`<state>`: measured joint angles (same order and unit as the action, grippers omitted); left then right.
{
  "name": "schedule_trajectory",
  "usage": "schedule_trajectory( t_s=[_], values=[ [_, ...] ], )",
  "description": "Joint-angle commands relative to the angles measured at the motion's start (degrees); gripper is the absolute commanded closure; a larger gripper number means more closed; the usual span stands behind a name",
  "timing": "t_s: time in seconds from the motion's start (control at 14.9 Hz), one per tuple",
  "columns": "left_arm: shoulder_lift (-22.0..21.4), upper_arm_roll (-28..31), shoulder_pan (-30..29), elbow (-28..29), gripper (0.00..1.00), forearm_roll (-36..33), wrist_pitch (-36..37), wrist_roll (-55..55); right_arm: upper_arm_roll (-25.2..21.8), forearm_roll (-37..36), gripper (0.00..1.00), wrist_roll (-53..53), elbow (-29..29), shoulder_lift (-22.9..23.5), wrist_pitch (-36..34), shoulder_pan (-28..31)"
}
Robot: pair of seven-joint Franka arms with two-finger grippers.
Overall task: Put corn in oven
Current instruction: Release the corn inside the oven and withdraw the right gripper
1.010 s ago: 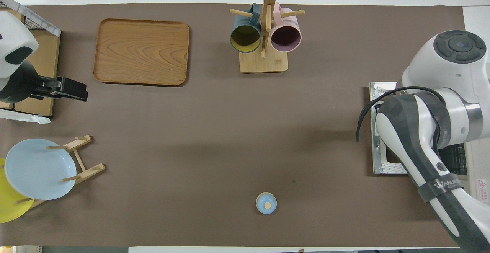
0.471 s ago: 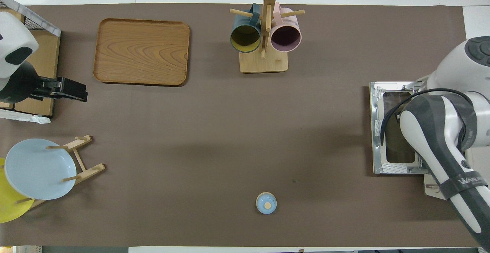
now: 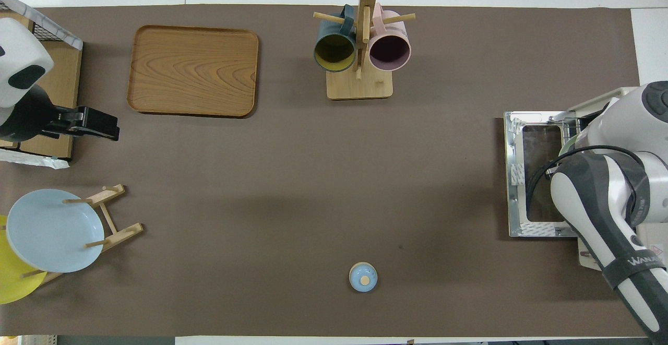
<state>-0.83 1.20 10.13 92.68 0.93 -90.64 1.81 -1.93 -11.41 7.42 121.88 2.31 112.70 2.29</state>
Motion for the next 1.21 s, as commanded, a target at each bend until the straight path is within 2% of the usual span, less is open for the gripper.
schedule_trajectory(
  t_s=[0.0,0.07,0.13,0.27,0.47,0.61,0.88,0.94,1.01,1.08,1.14],
  values=[
    [-0.23,0.21,0.24,0.22,0.00,-1.20,0.72,0.30,0.79,-0.81,1.00,2.42,2.31,-1.08,1.73,1.84],
    [-0.23,0.21,0.24,0.22,0.00,-1.20,0.72,0.30,0.79,-0.81,0.99,2.43,2.31,-1.08,1.82,1.84],
    [-0.23,0.21,0.24,0.22,0.00,-1.20,0.72,0.30,0.88,-0.72,0.87,2.43,2.22,-1.08,1.82,1.84],
    [-0.31,0.21,0.16,0.22,0.00,-1.20,0.72,0.30,0.88,-0.72,0.72,2.51,1.78,-0.90,1.74,1.84],
    [-0.23,0.21,0.24,0.22,0.00,-1.20,0.72,0.30,0.96,-0.63,0.68,2.51,0.82,-0.64,0.69,1.40],
    [-0.31,0.21,0.24,0.22,0.00,-1.20,0.72,0.30,1.05,-0.46,0.68,2.51,-3.03,0.32,-3.42,0.61],
    [-0.32,0.21,0.24,0.22,0.00,-1.20,0.72,0.30,1.41,0.25,0.68,1.64,-10.86,2.87,-10.48,-2.11],
    [-0.23,0.21,0.24,0.22,0.00,-1.20,0.72,0.30,1.41,1.12,0.73,0.59,-10.61,2.88,-9.79,-2.21],
    [-0.23,0.21,0.16,0.22,0.00,-1.20,0.72,0.30,1.41,3.91,0.91,-0.81,-10.17,2.88,-8.21,-2.21],
    [-0.23,0.21,0.16,0.22,0.00,-1.20,0.72,0.30,1.41,6.20,1.00,-1.96,-9.39,2.88,-6.11,-2.38],
    [-0.23,0.21,0.24,0.22,0.00,-1.20,0.72,0.30,1.49,6.83,1.00,-2.66,-7.46,2.53,-3.65,-2.99]
  ],
)
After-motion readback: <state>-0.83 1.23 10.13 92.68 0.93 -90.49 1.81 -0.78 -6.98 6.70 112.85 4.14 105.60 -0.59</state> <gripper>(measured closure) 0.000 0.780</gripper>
